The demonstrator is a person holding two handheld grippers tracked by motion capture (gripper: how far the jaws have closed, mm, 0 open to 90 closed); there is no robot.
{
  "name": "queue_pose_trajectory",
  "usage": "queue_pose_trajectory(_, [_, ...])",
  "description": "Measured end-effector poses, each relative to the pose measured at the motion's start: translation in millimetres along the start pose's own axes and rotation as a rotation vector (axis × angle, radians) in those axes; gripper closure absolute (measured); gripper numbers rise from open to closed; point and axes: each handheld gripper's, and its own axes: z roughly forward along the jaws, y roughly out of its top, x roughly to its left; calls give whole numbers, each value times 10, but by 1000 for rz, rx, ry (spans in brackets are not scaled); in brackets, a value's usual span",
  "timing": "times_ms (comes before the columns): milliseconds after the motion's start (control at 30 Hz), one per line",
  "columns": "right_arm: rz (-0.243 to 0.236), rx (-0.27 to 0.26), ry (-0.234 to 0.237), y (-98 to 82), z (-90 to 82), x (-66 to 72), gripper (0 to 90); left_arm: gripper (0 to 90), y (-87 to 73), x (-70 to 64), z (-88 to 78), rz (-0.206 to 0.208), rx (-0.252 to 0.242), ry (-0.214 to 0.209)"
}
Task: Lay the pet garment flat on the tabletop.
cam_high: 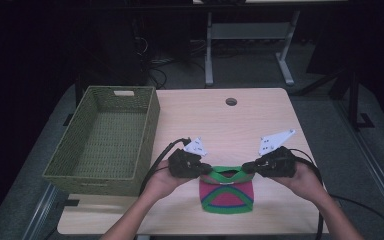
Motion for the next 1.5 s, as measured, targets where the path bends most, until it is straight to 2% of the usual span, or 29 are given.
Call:
queue_pose_trajectory(233, [3,2,2,4,1,-9,857,849,11,15,-2,7,8,4])
queue_pose_trajectory(700, [2,10,-1,52,0,-44,857,848,11,59,-5,-22,-4,8])
queue_pose_trajectory(1500, [10,11,-9,76,-13,-97,857,848,80,123,-9,-33,-7,23])
